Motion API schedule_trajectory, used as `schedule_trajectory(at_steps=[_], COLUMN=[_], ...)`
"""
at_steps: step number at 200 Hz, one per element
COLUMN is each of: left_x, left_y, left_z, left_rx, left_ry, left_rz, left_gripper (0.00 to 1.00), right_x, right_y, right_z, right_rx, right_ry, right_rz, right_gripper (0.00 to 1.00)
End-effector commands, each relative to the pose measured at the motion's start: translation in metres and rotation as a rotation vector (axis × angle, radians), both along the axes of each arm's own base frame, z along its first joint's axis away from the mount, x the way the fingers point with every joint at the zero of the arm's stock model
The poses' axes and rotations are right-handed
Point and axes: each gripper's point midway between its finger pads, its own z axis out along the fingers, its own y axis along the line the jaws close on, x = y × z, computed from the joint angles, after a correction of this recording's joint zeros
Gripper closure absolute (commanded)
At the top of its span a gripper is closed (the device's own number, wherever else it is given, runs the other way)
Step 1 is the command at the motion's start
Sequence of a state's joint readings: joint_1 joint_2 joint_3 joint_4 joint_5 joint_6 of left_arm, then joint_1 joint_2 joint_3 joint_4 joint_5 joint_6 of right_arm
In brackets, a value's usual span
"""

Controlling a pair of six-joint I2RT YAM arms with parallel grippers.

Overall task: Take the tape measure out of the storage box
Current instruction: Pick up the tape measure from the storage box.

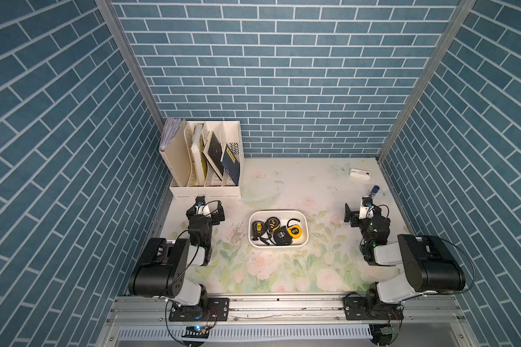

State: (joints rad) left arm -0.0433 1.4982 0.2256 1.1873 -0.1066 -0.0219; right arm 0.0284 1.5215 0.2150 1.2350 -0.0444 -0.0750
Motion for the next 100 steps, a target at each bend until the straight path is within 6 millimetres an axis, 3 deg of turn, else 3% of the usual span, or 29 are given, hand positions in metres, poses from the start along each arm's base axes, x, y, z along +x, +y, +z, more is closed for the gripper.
schedule_trajectory(at_steps=[1,100], left_x=[0.0040,0.0040], left_y=[0.0008,0.0007], left_z=[0.0086,0.0079], left_rx=[0.005,0.005], left_ry=[-0.029,-0.027], left_rz=[-0.005,-0.005], left_gripper=[0.00,0.00], right_x=[0.0044,0.0052], right_y=[0.0006,0.0003], right_z=[0.0084,0.0088], right_rx=[0.025,0.027], right_ry=[-0.030,-0.030], right_rz=[-0.009,-0.008], right_gripper=[0.00,0.00])
